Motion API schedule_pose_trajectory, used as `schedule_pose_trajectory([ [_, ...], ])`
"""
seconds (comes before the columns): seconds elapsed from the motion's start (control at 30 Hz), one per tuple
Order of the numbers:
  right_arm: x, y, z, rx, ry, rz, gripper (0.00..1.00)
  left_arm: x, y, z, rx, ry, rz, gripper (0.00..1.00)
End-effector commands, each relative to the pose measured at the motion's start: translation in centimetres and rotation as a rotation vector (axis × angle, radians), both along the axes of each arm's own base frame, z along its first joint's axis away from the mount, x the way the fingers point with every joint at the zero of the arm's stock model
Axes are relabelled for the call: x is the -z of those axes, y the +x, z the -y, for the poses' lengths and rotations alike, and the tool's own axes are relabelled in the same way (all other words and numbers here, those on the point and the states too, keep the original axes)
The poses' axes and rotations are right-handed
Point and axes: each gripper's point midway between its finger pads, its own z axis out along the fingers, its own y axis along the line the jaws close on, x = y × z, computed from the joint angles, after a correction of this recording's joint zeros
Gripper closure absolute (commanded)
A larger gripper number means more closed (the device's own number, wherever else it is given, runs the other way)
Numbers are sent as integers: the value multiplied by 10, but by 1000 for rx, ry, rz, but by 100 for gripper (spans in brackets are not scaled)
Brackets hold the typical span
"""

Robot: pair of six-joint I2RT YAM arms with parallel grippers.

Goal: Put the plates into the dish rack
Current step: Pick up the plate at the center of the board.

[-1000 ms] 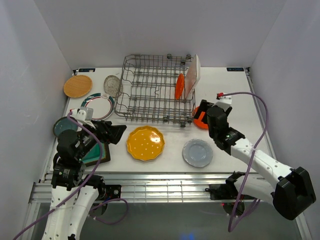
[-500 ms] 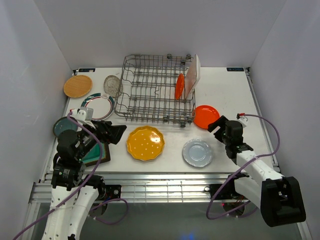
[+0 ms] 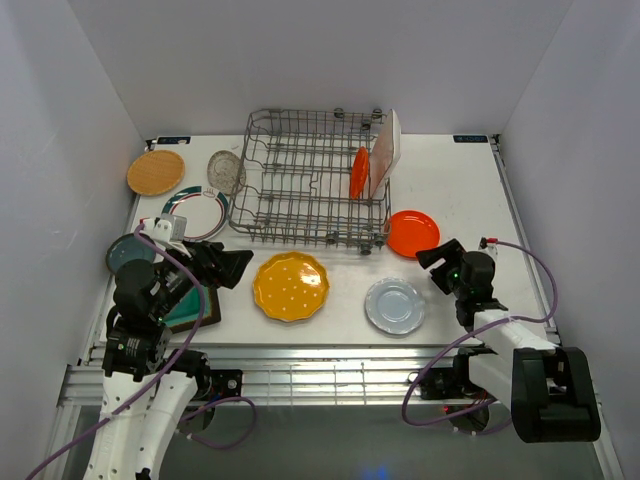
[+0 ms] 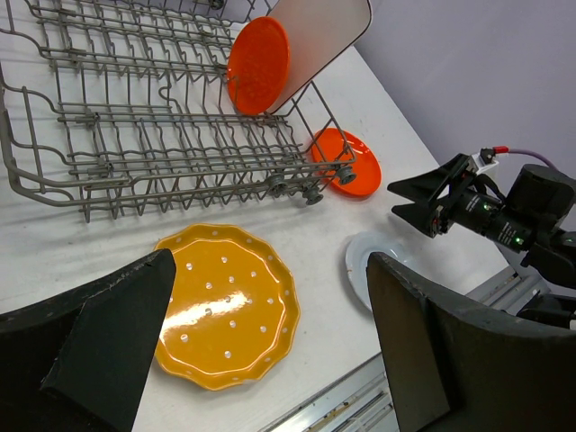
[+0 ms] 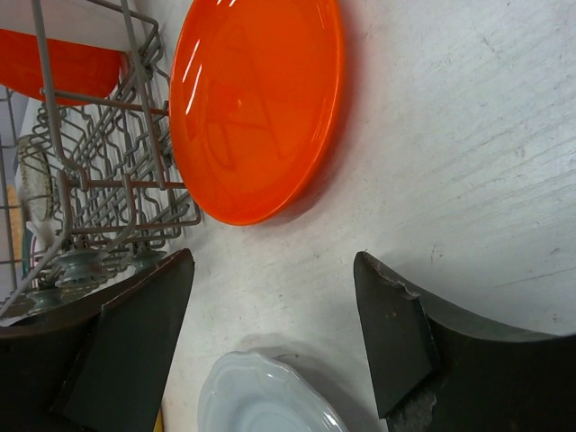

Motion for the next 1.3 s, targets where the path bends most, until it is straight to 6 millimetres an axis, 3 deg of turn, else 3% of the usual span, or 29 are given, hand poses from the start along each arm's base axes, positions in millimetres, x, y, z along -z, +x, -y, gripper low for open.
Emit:
schedule_pose_trajectory([
  [0.0,-15,7,-4,6,62,73,23,-2,0,1,6,1,18,2],
  [1.27,17,33,7,168,223,-1,46,-3,-1,0,3,1,25,2],
])
